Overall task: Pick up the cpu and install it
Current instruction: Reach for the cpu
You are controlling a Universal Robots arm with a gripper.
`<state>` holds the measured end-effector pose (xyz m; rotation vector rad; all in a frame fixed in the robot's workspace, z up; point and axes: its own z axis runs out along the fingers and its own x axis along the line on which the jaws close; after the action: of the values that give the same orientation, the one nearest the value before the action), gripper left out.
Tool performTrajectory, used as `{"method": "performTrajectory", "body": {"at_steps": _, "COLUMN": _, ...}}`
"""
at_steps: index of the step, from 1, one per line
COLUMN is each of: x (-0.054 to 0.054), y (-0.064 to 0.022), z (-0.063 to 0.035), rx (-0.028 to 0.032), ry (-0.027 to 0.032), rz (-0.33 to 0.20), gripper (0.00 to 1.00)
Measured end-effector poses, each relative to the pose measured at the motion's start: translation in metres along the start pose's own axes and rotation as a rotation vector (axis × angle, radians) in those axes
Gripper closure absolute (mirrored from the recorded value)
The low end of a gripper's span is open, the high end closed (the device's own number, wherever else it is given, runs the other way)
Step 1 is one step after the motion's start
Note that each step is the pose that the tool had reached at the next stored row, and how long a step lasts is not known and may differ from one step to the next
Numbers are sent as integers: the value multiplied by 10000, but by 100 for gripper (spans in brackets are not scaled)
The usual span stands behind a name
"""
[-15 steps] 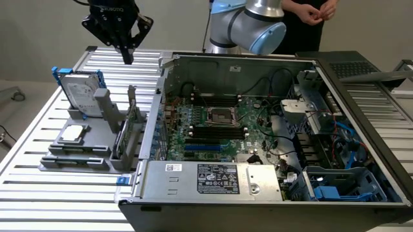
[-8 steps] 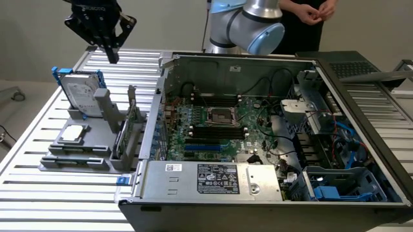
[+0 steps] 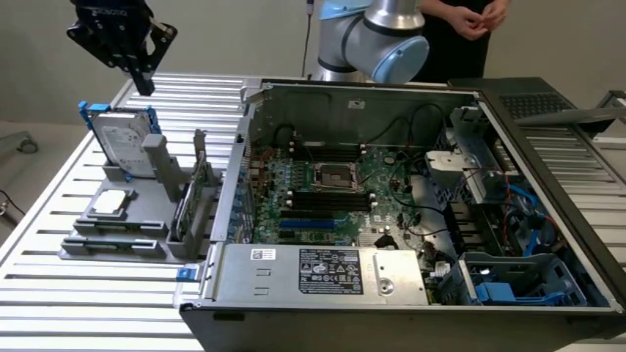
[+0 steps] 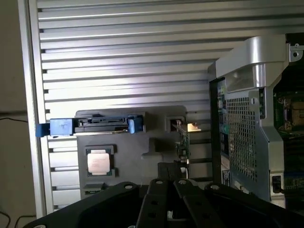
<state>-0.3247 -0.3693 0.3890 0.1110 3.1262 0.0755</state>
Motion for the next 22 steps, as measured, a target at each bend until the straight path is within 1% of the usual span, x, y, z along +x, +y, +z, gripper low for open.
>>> {"method": "performTrajectory", "body": {"at_steps": 2, "x": 93, "y": -3, "z": 4, "rx": 5, "ry": 72, "rz": 3, "gripper": 89}}
{"method": "performTrajectory", "body": {"at_steps": 5, "x": 229, "y": -11, "z": 13, "rx": 12, "ry": 162, "rz": 8, "gripper": 89}}
{"method": "performTrajectory", "body": {"at_steps": 10, "x": 456, "y": -29, "z": 42, "rx": 20, "ry": 277, "rz": 12, "gripper": 89}}
{"method": "performTrajectory", "body": {"at_steps": 15, "x": 681, "y": -47, "z": 87, "rx": 25, "ry": 336, "rz": 17, "gripper": 89}}
{"method": "performTrajectory", "body": {"at_steps": 18, "x": 815, "y": -58, "z": 119, "rx": 26, "ry": 361, "rz": 16, "gripper": 89}}
{"method": "performTrajectory", "body": {"at_steps": 22, "x": 968, "y": -71, "z": 164, "rx": 31, "ry": 388, "rz": 13, "gripper": 89}}
